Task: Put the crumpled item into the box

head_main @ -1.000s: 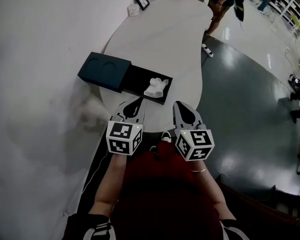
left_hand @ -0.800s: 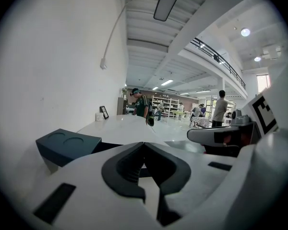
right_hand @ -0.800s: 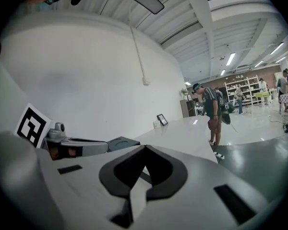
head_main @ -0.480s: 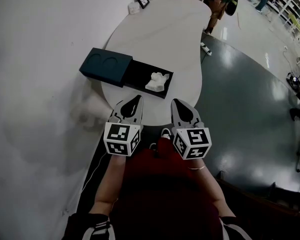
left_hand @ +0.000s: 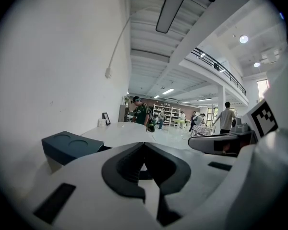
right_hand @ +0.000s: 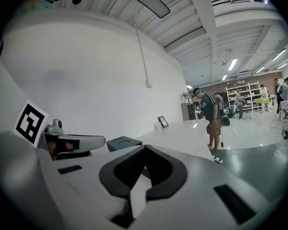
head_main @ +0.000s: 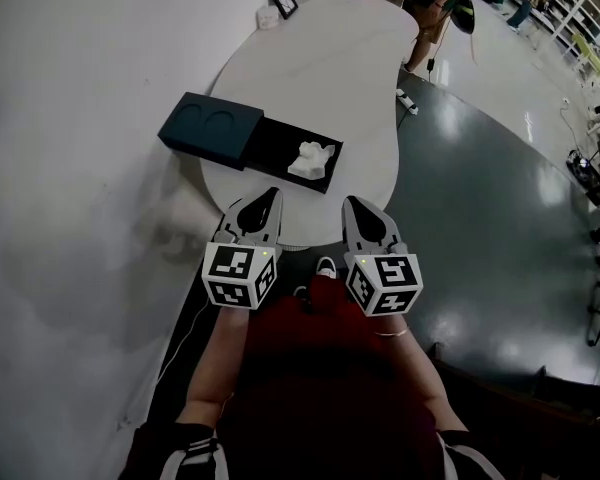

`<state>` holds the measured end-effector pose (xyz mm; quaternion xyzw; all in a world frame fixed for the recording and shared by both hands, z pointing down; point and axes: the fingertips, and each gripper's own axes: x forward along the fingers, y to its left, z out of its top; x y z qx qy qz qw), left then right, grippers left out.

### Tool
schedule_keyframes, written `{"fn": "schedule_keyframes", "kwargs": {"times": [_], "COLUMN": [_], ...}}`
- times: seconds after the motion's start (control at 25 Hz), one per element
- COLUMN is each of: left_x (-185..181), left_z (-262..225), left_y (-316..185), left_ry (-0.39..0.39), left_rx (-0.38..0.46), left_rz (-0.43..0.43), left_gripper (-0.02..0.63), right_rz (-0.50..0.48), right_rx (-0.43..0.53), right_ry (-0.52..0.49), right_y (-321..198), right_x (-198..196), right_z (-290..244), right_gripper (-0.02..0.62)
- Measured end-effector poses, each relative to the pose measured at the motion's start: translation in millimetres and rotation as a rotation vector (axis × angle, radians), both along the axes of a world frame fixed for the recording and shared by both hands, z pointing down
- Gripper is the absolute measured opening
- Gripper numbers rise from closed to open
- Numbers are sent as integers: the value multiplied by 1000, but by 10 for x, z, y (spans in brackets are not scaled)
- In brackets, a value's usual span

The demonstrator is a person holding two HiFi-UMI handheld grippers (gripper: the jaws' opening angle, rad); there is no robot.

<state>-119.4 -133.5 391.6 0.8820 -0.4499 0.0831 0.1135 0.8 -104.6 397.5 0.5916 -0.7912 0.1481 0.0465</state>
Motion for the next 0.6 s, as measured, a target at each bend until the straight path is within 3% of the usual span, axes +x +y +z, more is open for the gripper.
{"fn": "schedule_keyframes", "kwargs": {"times": [0.6], "left_x": [63], "left_z": [-19], "left_y": [32], "left_ry": [18], "left_rx": [12], "left_rz": [-9], "left_gripper": [23], "right_rz": [-10], "right_rx": [16], "right_ry": [5], "right_y": [52], "right_x": [95], "right_z": [42], "right_gripper": [14]}}
